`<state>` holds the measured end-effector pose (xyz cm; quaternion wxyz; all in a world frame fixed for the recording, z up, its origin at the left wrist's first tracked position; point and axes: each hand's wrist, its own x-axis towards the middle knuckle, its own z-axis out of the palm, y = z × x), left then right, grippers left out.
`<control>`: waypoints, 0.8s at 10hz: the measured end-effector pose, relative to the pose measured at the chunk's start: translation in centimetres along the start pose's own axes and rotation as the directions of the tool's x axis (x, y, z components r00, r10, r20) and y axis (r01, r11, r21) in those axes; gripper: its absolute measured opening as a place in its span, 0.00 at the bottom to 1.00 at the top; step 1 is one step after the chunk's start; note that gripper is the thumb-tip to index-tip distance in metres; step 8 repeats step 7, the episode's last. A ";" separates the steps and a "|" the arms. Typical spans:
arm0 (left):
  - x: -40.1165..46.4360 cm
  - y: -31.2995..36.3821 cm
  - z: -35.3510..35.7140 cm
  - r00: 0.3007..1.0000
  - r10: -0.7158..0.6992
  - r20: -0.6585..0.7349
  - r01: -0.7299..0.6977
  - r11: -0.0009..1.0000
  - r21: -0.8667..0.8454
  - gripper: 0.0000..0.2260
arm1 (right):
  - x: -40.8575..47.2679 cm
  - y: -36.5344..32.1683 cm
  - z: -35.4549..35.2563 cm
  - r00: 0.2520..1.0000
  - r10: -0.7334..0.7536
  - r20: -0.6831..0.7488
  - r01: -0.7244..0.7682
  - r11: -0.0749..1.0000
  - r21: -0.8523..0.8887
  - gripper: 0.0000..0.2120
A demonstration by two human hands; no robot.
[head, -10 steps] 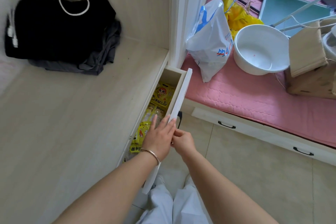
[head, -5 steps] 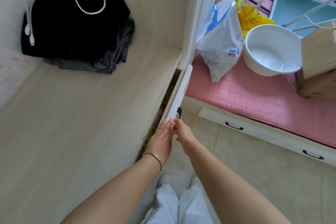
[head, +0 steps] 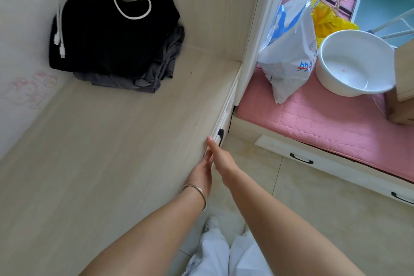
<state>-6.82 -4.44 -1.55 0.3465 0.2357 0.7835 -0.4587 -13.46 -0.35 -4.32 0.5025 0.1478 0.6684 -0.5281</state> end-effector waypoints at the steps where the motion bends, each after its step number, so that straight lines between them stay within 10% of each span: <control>1: 0.7 0.2 0.2 0.999 -0.041 0.017 0.041 0.998 -0.038 0.26 | 0.6 0.1 0.7 0.997 -0.033 -0.065 0.032 0.999 -0.021 0.22; 5: 1.3 1.1 1.1 0.963 -0.221 -0.151 0.139 0.895 -0.424 0.25 | 0.8 0.8 1.2 0.976 -0.161 -0.145 0.133 0.973 -0.190 0.24; 7: -0.6 3.4 1.4 0.790 -0.560 -0.251 0.056 0.473 -0.879 0.25 | -1.8 2.9 -2.3 0.964 -0.226 -0.138 0.179 0.939 -0.293 0.14; 8: -0.6 3.4 1.4 0.790 -0.560 -0.251 0.056 0.473 -0.879 0.25 | -1.8 2.9 -2.3 0.964 -0.226 -0.138 0.179 0.939 -0.293 0.14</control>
